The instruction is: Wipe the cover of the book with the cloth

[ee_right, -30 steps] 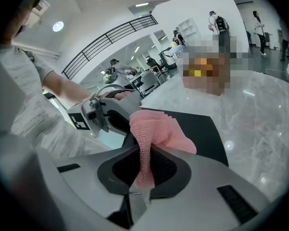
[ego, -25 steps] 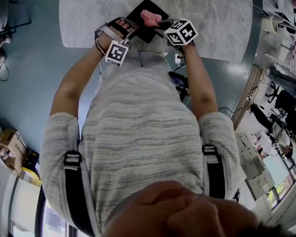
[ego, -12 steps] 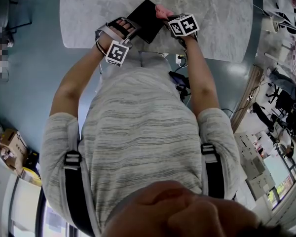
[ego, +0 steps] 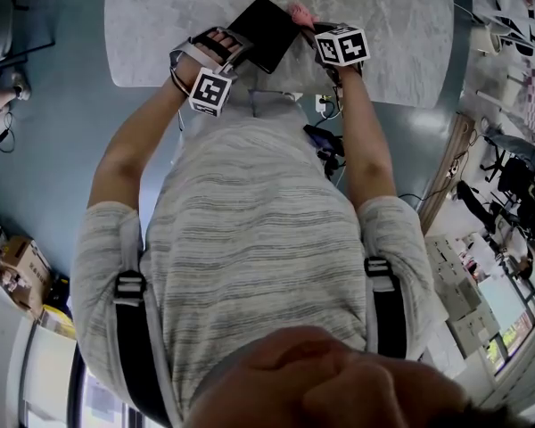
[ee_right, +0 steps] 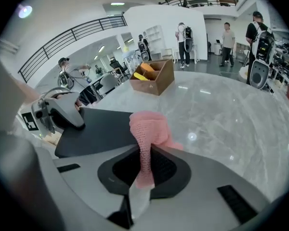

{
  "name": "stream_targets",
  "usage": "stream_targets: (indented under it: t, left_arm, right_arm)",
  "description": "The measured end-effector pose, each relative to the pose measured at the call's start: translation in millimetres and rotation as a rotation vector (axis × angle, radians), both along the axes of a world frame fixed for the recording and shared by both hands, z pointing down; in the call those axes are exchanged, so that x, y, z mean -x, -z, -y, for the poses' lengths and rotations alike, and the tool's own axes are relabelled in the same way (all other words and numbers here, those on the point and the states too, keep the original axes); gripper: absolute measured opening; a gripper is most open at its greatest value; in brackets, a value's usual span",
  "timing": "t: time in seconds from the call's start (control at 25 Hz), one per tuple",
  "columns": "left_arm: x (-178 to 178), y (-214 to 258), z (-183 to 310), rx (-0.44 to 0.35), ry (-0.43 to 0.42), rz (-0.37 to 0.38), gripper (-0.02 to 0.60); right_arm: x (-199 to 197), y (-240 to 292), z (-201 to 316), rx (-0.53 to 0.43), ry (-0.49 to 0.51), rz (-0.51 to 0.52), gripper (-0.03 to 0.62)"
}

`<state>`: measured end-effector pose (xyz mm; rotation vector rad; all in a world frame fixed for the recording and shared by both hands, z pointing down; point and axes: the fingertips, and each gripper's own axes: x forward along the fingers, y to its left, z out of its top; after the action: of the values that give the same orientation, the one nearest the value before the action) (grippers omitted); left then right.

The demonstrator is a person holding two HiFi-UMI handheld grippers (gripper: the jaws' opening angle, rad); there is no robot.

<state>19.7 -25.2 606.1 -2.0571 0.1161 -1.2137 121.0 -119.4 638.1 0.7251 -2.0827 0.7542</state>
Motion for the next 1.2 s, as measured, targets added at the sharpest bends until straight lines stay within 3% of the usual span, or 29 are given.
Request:
stream_targets:
  t: [0.2,0.56,0.88,1.2]
  left_arm:
    - [-7.0,8.7,3.8,0.047,0.045,-0.036,0.087]
    - [-24.3,20.5,16.4,0.172,0.145,-0.075,0.089]
    - [-32.7,28.4,23.8,0.202,0.161,-0.079,0.089]
    - [-38.8,30.8,31.5,0.251,0.162,-0.074,0.089]
  right_arm:
    - [6.3,50.0,4.2,-0.113,-0.057,0.106,0.035]
    - [24.1,144.3,-6.3,-0.343,-0.182,0.44,0.035]
    - [15.1,184.0,-30.2,-0.458,-0.229,0.526,0.035]
    - [-3.7,199.1,-30.3,-0.516,-0.255,0.529,0.035]
